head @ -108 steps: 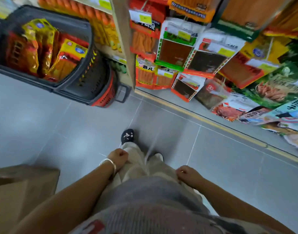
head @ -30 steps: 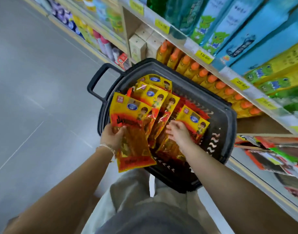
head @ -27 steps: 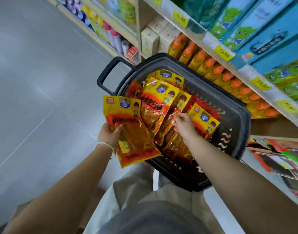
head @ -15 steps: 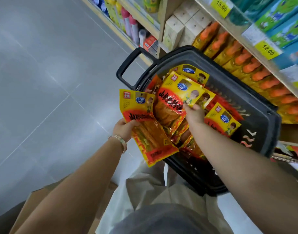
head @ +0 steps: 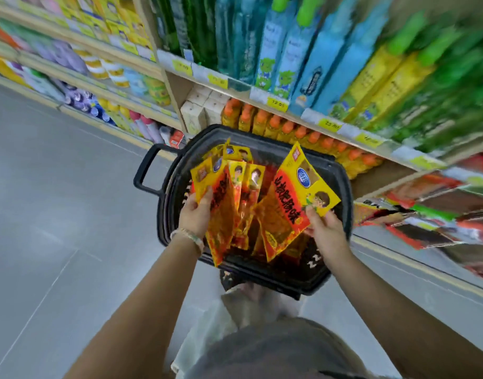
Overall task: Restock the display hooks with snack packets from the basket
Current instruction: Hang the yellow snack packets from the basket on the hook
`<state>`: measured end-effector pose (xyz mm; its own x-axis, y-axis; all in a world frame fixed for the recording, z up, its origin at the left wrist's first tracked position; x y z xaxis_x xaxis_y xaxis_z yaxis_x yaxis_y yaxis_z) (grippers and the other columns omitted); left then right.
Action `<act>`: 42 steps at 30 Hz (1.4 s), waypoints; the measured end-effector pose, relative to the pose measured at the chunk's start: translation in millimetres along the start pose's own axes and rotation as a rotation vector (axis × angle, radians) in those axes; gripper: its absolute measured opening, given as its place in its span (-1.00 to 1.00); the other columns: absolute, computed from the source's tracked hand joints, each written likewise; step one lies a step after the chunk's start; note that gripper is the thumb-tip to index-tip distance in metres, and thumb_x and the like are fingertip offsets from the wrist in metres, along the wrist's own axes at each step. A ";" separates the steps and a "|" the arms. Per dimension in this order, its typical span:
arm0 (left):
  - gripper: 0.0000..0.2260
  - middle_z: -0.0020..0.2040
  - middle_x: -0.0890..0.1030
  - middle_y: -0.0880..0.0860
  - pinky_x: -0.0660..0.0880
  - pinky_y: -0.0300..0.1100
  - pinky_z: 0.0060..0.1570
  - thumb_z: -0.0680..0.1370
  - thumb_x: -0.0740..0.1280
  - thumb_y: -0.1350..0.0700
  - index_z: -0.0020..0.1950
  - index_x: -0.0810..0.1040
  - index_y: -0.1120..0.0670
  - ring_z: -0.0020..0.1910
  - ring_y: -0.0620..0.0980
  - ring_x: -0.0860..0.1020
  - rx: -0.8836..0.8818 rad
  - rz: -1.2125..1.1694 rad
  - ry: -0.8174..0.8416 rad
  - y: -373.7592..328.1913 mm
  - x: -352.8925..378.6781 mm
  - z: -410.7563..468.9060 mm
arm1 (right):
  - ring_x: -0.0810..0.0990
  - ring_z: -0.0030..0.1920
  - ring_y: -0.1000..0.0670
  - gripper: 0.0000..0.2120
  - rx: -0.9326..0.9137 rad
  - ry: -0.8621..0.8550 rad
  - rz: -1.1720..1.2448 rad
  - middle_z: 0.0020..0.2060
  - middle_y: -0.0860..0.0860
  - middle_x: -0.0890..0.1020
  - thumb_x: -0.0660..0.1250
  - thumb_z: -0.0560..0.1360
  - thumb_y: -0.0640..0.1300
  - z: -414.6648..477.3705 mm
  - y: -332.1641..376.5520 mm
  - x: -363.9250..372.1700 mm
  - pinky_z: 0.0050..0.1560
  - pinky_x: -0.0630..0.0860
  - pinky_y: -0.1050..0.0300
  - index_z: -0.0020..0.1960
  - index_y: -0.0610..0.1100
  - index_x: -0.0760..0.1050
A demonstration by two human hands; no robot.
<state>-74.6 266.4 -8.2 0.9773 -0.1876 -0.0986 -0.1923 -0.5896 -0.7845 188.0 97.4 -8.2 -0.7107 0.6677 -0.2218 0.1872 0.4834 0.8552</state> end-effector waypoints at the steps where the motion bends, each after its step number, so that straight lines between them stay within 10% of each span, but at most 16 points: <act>1: -0.59 0.18 0.57 0.01 0.42 -0.12 0.15 0.50 0.29 -0.19 0.22 0.52 0.03 0.07 -0.01 0.54 0.031 0.040 -0.007 -6.3 14.0 -9.7 | 0.58 -0.01 0.05 -0.92 -0.064 -0.029 0.007 -0.06 0.03 0.62 0.26 0.58 -0.09 -8.8 8.1 -18.6 -0.05 0.52 0.17 -0.02 0.04 0.52; 4: -0.60 -0.03 0.60 0.00 0.27 -0.30 -0.15 0.55 0.25 -0.14 0.22 0.54 0.12 -0.13 -0.06 0.50 0.146 0.153 -0.024 -23.9 57.3 -53.6 | 0.53 -0.13 0.12 -0.85 -0.170 -0.167 0.045 -0.14 -0.08 0.64 0.25 0.59 -0.10 -40.1 13.1 -90.0 0.04 0.47 0.07 -0.09 -0.10 0.55; 8: -0.59 0.14 0.58 0.11 0.32 -0.25 0.00 0.56 0.23 -0.13 0.22 0.54 0.16 0.19 0.10 0.48 0.301 0.197 0.048 -32.0 124.8 -124.5 | 0.51 -0.10 -0.05 -0.79 -0.212 -0.354 0.142 -0.16 -0.10 0.57 0.22 0.60 -0.09 -95.0 0.7 -205.1 0.08 0.48 -0.20 -0.07 -0.21 0.51; 16: -0.93 -0.19 0.60 -0.22 0.39 -0.28 -0.06 0.53 0.34 -0.01 -0.12 0.60 -0.10 -0.08 -0.14 0.53 0.581 0.340 0.457 -3.1 303.4 -264.7 | 0.45 -0.39 0.32 -0.83 -0.278 -0.505 0.056 -0.36 -0.05 0.52 0.24 0.58 -0.22 -202.1 -38.8 -378.7 -0.32 0.35 0.47 -0.15 -0.22 0.54; 21: -0.89 -0.30 0.59 -0.31 0.37 -0.49 -0.17 0.50 0.38 0.04 -0.22 0.58 -0.12 -0.21 -0.37 0.53 0.646 0.400 0.656 25.2 398.2 -339.4 | 0.45 -0.57 0.32 -0.82 -0.193 -0.711 0.172 -0.51 0.13 0.54 0.23 0.59 -0.16 -249.0 -81.8 -477.9 -0.61 0.34 0.46 -0.17 -0.11 0.49; 26: -0.76 -0.40 0.57 -0.33 0.35 -0.37 -0.24 0.49 0.37 -0.04 -0.38 0.60 -0.26 -0.33 -0.42 0.49 0.734 0.457 0.735 7.8 479.5 -393.2 | 0.54 -0.23 0.12 -0.79 -0.224 -0.921 0.126 -0.30 0.11 0.60 0.25 0.58 -0.06 -273.4 -82.5 -582.6 -0.19 0.47 0.27 -0.18 -0.09 0.53; 32: -0.64 -0.61 0.41 -0.37 0.29 -0.60 -0.44 0.49 0.37 -0.05 -0.49 0.40 -0.09 -0.52 -0.52 0.38 0.957 0.328 0.761 -65.6 585.9 -467.2 | 0.50 -0.18 -0.11 -0.74 -0.438 -1.064 -0.012 -0.23 -0.16 0.55 0.23 0.59 -0.09 -269.6 -6.3 -698.4 -0.09 0.44 0.01 -0.11 -0.28 0.48; 35: -0.62 -0.59 0.38 -0.19 0.25 -0.26 -0.43 0.51 0.31 -0.14 -0.45 0.28 -0.11 -0.51 -0.36 0.40 1.065 0.263 0.733 -108.7 631.3 -499.6 | 0.52 -0.15 -0.23 -0.65 -0.514 -1.109 -0.057 -0.10 -0.37 0.53 0.20 0.60 -0.03 -259.4 42.0 -756.4 -0.05 0.46 -0.12 -0.05 -0.36 0.44; 42: -0.54 -0.48 0.25 -0.07 0.11 -0.16 -0.39 0.48 0.23 -0.30 -0.38 0.28 0.04 -0.54 -0.17 0.19 1.181 0.124 0.778 -191.4 725.9 -552.2 | 0.57 -0.21 0.12 -0.80 -0.694 -1.111 0.002 -0.26 0.14 0.59 0.21 0.58 0.04 -231.2 153.5 -864.9 -0.18 0.47 0.16 -0.14 0.00 0.52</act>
<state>622.4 -190.7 408.5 0.5880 -0.7948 -0.1502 0.2929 0.3824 -0.8764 674.6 -536.7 423.2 0.2871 0.9367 -0.2002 -0.4354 0.3138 0.8438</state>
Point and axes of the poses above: each hand's wrist, its own z-axis towards the middle knuckle, its own x-axis out of the palm, y = z × x, the point moved 10 cm from there along z, towards the middle knuckle
